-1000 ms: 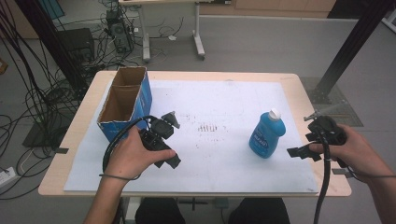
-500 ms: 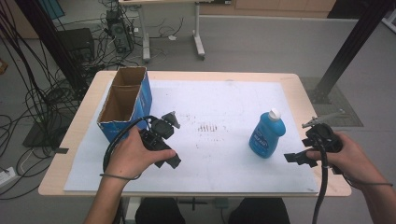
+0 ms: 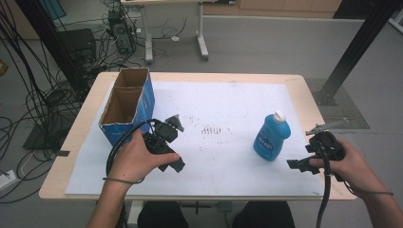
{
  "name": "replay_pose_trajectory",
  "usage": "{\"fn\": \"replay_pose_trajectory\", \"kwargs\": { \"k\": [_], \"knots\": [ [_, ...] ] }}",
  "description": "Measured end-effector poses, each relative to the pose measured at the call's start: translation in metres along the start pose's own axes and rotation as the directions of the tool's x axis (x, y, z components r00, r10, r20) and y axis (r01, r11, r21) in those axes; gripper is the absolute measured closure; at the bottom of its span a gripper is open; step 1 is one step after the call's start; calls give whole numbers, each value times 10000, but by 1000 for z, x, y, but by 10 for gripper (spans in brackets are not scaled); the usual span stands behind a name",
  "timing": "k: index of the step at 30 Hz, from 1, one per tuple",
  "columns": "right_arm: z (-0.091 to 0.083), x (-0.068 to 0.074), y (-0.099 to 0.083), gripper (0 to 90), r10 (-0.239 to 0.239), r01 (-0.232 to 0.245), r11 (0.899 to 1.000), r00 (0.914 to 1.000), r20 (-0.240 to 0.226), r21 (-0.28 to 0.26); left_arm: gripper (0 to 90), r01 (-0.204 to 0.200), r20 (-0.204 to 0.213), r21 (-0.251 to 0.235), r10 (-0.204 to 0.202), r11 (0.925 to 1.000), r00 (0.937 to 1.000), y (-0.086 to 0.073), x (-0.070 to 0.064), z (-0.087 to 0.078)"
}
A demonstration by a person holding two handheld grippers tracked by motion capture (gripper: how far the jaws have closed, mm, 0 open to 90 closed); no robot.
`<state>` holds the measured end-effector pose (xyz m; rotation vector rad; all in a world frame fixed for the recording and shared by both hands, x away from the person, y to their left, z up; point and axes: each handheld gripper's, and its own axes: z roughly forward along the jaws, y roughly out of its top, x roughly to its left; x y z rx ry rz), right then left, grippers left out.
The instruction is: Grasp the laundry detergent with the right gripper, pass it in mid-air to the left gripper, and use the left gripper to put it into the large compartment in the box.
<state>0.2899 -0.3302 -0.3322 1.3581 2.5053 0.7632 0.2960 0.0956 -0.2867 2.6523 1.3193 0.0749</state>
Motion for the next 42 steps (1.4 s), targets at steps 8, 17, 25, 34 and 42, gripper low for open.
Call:
{"fn": "replay_pose_trajectory", "kwargs": {
  "k": [8,17,25,34,42],
  "knots": [
    [8,2,-6,55,60,-62,9998,9999,-102,-213,88,-26,-8,-23,26,10000,10000,0,0,-1],
    [16,3,-12,51,164,-161,9983,9998,56,-558,88,-32,-18,-29,32,10000,10000,1,0,-1],
    [23,4,-16,50,130,-124,9962,9999,69,-861,88,-43,4,-13,43,10000,10000,1,-1,0],
    [33,4,-22,51,243,-228,9885,9997,76,-1496,88,-16,16,-10,16,10000,10000,0,0,0],
    [43,3,-27,46,277,-292,9798,9996,-106,-1978,88,42,-20,-35,-42,10000,10000,-1,1,0]
  ]
}}
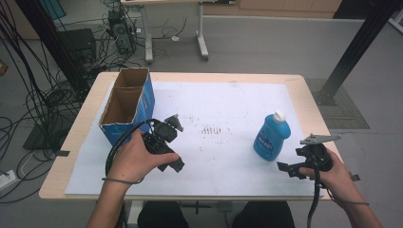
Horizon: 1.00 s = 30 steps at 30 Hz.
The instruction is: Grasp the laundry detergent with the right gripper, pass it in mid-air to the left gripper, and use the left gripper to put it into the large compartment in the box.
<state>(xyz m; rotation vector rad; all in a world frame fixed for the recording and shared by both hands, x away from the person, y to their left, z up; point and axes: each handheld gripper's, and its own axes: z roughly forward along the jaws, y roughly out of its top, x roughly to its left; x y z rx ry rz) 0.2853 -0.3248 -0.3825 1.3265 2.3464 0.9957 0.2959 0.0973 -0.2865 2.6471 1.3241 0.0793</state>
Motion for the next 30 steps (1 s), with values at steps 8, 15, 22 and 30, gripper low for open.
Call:
{"fn": "replay_pose_trajectory", "kwargs": {
  "k": [8,15,22,30],
  "knots": [
    [8,0,-9,40,117,-118,9996,9999,-31,-267,88,12,27,29,-12,10000,10000,-1,1,1],
    [12,-1,-16,36,273,-273,9963,9996,-14,-819,88,37,14,19,-37,10000,10000,-2,0,1],
    [18,0,-22,36,210,-215,9928,9998,-56,-1180,88,15,34,47,-15,10000,10000,-2,0,2],
    [23,1,-27,36,162,-165,9881,9999,-33,-1527,88,28,59,36,-28,10000,10000,-2,-1,2]
  ]
}}
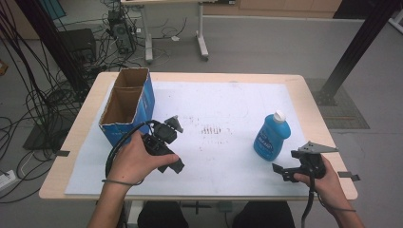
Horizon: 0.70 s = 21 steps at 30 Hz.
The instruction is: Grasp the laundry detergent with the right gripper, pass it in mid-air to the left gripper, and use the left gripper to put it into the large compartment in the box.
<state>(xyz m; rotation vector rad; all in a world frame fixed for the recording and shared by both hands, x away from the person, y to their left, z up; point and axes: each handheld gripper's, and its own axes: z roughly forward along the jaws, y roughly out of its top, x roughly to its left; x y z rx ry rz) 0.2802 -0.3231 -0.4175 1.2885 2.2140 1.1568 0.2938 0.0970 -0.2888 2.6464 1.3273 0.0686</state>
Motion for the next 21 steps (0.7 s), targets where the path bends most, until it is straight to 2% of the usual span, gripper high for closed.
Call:
{"fn": "replay_pose_trajectory", "kwargs": {
  "k": [6,15,21],
  "knots": [
    [4,0,-4,33,-13,13,9998,10000,1,-218,88,33,0,-7,-33,10000,10000,0,0,0],
    [8,-1,-10,30,38,-43,9959,10000,-55,-902,88,67,23,-31,-67,10000,10000,0,1,0],
    [13,-2,-16,28,-15,13,9952,10000,-14,-977,88,126,-10,-193,-126,9997,9999,-2,2,-1]
  ]
}}
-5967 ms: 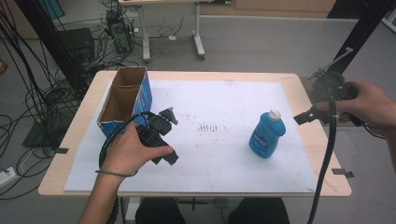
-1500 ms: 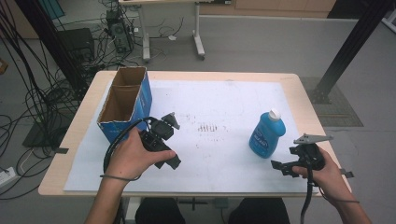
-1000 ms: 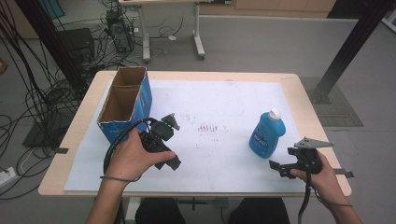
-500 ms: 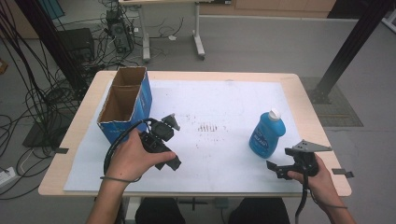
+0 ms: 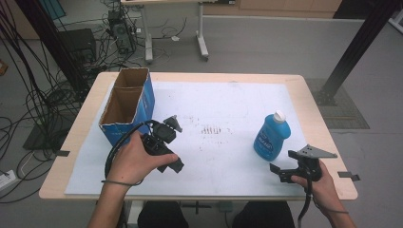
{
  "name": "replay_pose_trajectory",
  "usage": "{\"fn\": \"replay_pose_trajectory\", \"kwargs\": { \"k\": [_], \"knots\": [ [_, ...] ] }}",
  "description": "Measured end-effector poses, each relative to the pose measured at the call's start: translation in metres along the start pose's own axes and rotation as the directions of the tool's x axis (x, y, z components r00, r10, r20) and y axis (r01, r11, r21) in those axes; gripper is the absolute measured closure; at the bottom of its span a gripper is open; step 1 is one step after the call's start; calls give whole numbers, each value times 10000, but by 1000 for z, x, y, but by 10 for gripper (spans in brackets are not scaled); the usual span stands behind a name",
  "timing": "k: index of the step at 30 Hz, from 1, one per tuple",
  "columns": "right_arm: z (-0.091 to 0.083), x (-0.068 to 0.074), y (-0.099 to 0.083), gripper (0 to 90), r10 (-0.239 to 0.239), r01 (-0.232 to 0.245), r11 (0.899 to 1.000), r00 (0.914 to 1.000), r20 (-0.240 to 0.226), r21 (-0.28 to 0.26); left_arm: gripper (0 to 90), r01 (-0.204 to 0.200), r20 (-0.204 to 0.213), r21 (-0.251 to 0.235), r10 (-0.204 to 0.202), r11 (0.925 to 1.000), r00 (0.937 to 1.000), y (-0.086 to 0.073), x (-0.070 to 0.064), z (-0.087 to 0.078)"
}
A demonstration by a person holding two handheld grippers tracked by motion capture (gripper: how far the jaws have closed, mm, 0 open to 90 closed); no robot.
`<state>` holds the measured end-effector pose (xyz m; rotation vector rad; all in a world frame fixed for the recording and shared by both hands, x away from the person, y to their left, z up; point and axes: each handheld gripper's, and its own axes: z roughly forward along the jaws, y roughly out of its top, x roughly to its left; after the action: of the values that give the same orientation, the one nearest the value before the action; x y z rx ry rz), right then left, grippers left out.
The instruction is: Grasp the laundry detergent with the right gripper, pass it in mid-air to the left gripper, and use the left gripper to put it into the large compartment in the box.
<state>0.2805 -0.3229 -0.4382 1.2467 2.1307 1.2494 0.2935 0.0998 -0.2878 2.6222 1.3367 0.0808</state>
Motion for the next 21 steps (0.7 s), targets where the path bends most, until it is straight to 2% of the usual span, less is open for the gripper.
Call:
{"fn": "replay_pose_trajectory", "kwargs": {
  "k": [21],
  "knots": [
    [7,-3,-8,25,29,-45,9922,9999,-132,-1242,86,-87,-118,-96,86,9999,9999,1,-2,-4]
  ]
}}
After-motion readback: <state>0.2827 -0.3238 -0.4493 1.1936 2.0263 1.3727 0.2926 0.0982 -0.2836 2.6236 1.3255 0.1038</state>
